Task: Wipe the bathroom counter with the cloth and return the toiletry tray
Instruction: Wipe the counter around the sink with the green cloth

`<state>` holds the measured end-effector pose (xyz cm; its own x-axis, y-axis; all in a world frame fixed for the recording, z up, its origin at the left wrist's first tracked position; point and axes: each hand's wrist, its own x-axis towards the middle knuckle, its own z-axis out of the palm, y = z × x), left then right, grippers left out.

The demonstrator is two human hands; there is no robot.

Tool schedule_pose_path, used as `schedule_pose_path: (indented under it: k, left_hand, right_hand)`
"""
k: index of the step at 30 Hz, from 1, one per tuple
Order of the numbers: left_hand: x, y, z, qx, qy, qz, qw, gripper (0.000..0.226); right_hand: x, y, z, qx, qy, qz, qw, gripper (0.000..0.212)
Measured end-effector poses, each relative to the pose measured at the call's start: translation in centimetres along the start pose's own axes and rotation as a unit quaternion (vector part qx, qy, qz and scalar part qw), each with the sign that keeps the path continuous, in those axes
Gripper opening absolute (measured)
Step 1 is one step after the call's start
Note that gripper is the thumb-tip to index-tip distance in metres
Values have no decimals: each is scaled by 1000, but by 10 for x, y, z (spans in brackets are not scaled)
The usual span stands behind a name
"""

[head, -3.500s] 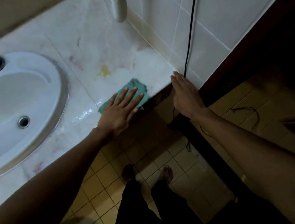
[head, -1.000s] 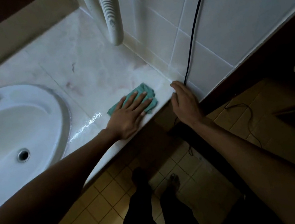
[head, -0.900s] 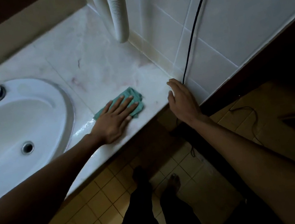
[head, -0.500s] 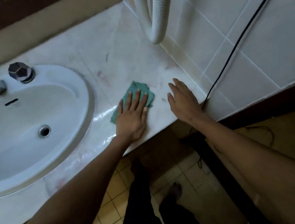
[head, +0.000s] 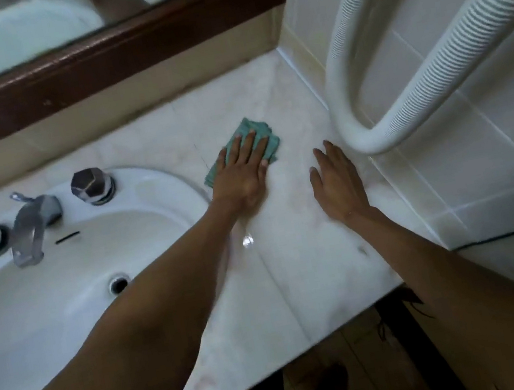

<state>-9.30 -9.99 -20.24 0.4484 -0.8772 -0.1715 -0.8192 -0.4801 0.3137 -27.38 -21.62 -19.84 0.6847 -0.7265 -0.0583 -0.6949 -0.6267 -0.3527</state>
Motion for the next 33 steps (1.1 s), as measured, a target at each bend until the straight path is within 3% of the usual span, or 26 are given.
schedule_pose_path:
  k: [4,13,19,23,25,33]
  left_hand:
    - [28,-54,-23,5,3,-11,1000,55]
    - [27,-166,-64,24,7,-127,992,56]
    - [47,-145,-58,-22,19,-254,967,59]
    - [63,-126,-46,-21,49,-294,954,63]
    - [66,-119,-44,-15,59,-281,958,63]
    - [143,-43,-31,-12,40,-84,996,62]
  right_hand:
    - [40,-26,11,-21,-4,8,1000,53]
    - [95,-56,26,-40,1,36,999,58]
    - [89,-54,41,-72,39,33,996,60]
    - [86,-56,46,-92,81,35,992,59]
    - [85,-56,46,-96,98,36,990,58]
    - [88,-50,50,-83,136,24,987,56]
